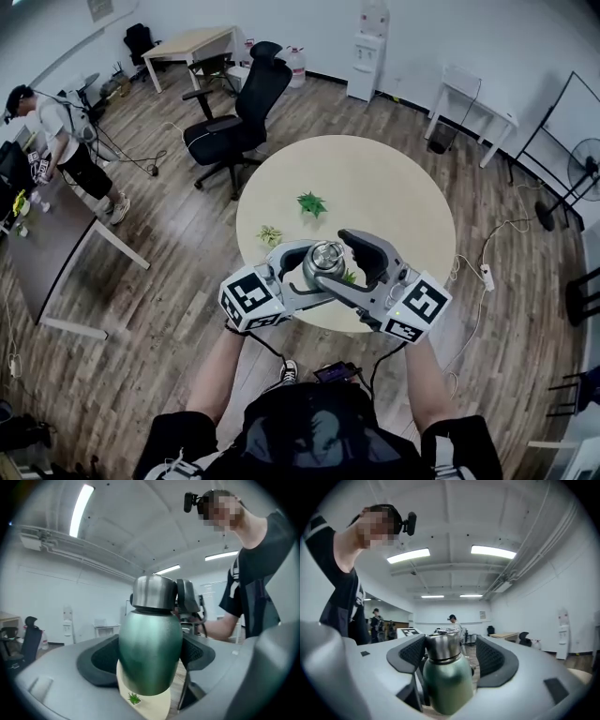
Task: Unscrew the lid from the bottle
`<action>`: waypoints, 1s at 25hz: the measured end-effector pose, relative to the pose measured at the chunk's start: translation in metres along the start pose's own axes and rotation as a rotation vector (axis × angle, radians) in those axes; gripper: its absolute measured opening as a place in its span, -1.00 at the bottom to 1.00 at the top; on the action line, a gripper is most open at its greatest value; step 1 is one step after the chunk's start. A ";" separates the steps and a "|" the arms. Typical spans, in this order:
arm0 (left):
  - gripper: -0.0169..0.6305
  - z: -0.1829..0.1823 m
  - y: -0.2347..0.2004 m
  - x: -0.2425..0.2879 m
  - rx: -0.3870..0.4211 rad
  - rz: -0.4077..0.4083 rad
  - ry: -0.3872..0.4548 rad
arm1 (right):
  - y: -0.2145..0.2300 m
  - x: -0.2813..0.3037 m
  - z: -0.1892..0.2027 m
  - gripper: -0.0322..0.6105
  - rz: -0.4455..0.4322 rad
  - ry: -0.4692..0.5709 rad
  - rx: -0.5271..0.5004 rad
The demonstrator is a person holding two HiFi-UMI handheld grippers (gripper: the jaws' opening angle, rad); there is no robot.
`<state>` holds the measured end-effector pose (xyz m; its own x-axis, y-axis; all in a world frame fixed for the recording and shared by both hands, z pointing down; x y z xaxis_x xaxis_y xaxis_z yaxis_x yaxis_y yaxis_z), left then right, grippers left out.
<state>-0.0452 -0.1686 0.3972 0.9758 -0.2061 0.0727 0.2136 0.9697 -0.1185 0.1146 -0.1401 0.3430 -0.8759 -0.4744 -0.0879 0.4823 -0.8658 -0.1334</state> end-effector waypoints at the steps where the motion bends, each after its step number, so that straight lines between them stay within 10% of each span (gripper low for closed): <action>1: 0.22 0.003 -0.002 0.002 -0.014 -0.068 0.011 | -0.001 -0.001 0.004 0.16 0.079 0.005 0.014; 12: 0.22 0.018 0.005 0.024 0.021 -0.521 -0.034 | -0.011 0.014 0.028 0.05 0.424 -0.100 0.025; 16: 0.22 0.013 0.009 0.018 0.024 -0.403 -0.028 | -0.015 0.011 0.018 -0.09 0.339 -0.067 -0.025; 25: 0.22 -0.013 0.009 -0.016 0.053 0.169 -0.023 | -0.007 0.006 -0.018 -0.09 -0.250 0.025 -0.050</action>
<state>-0.0586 -0.1583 0.3822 0.9962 -0.0368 0.0793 0.0430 0.9960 -0.0787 0.1062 -0.1335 0.3253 -0.9678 -0.2418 -0.0701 0.2512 -0.9466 -0.2021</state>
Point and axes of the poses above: the fingertips, and each gripper's own axes: x forward along the fingers, y to its right, z out of its underside, the point moved 10 cm from there along -x, backward along the fingers, and after that the axes turned 8 degrees about -x, right-handed, at the moved point
